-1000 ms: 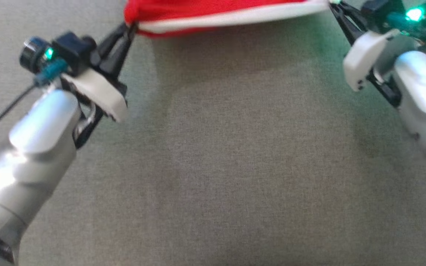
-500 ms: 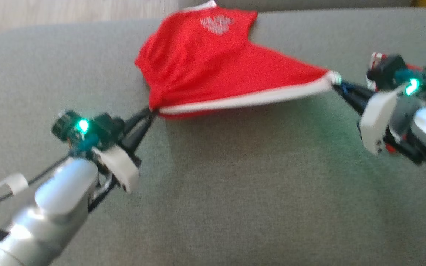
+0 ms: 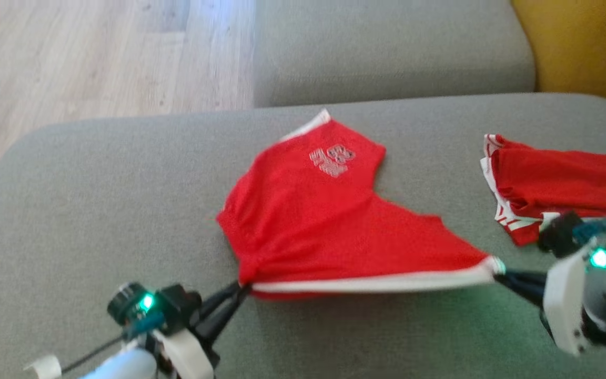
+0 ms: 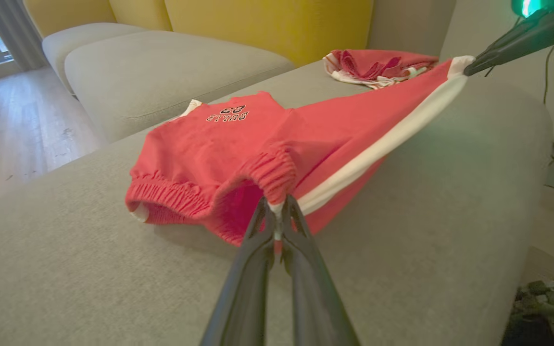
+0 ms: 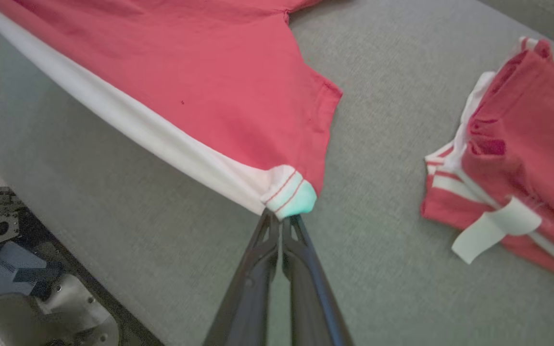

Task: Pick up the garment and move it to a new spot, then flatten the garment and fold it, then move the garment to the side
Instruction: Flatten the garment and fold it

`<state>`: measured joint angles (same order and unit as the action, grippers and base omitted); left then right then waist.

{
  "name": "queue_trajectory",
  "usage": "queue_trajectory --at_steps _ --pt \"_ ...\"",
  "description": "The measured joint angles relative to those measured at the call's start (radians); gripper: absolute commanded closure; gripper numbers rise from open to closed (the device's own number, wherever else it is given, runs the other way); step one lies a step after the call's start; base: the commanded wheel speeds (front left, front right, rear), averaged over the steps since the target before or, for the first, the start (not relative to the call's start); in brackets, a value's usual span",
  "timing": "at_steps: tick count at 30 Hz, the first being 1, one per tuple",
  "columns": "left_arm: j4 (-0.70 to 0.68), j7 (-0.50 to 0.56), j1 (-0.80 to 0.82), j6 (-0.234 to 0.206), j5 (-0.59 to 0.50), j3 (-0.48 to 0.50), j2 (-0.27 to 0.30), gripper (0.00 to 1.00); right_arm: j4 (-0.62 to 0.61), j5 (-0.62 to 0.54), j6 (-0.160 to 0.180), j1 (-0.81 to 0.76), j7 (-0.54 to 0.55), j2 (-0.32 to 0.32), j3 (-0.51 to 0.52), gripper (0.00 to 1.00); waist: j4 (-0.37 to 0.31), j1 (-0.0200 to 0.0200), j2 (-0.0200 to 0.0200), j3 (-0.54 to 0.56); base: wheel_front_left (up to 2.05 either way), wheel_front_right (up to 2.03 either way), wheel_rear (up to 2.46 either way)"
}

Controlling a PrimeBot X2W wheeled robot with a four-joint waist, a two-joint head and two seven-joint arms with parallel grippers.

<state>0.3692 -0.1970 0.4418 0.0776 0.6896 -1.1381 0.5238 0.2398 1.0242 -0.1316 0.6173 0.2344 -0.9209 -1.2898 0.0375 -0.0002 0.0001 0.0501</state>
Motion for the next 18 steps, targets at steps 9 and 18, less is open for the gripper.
queue_trajectory --at_steps 9,18 --pt "-0.254 0.091 -0.125 -0.096 0.010 -0.038 0.092 1.00 -0.156 0.050 0.000 -0.117 0.052 -0.134 0.002 1.00 0.015 0.0001 0.0000 0.027 0.00 0.00 0.00" --pt "-0.307 0.109 -0.093 -0.141 0.015 -0.012 0.102 1.00 -0.127 -0.006 0.000 -0.030 0.068 -0.095 0.114 1.00 0.048 0.0003 0.0000 -0.008 0.00 0.00 0.00"
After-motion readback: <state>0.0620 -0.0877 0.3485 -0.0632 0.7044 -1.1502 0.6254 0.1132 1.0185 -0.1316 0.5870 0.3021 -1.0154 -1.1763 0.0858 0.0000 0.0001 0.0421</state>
